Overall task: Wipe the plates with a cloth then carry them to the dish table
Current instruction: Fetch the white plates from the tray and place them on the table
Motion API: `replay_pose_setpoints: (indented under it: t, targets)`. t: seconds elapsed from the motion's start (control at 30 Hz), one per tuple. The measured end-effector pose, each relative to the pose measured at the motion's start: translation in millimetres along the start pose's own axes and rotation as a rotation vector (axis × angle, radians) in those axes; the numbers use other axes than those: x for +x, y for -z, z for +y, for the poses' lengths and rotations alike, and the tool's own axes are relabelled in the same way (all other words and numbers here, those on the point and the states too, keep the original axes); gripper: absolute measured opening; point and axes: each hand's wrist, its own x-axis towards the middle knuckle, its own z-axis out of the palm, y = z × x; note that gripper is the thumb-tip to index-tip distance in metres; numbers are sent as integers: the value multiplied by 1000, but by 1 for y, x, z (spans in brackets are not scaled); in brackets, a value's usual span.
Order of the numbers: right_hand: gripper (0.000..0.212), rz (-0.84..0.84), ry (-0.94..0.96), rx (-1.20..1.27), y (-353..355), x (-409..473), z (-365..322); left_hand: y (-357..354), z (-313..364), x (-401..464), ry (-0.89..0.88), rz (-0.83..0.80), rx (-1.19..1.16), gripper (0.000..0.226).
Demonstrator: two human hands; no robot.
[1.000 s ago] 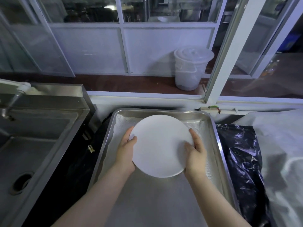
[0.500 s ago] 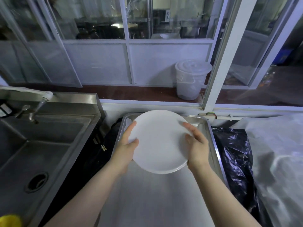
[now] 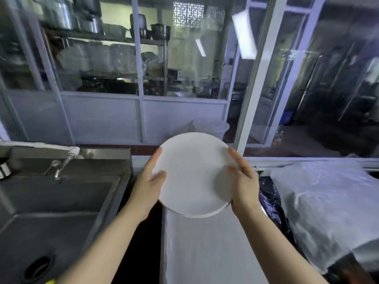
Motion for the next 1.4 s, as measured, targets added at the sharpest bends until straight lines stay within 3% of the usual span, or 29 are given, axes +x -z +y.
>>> replay_pose_setpoints:
  t: [0.33, 0.53, 0.67, 1.0, 1.13, 1.3, 1.4]
  targets:
    - [60, 242, 242, -95, 12, -139, -126, 23, 110, -77, -248, -226, -83, 63]
    - [62, 485, 368, -170, 73, -221, -190, -31, 160, -136, -367, -444, -187, 66]
    - [57, 680, 455, -191, 134, -297, -234, -89, 193, -202, -432, -683, -257, 62]
    - [51, 1215, 638, -399, 282, -573, -338, -212, 270, -489, -357, -1159, -535, 59]
    - [50, 1345, 650, -542, 328, -698, -376, -236, 292, -627, -301, -1344, -668, 58]
    - [48, 1634, 663, -698, 366, -836, -412, -249, 320, -781, -190, -1610, -777, 59]
    - [51, 1754, 691, -793, 381, -903, -426, -257, 337, -858, -213, -1714, -809, 60]
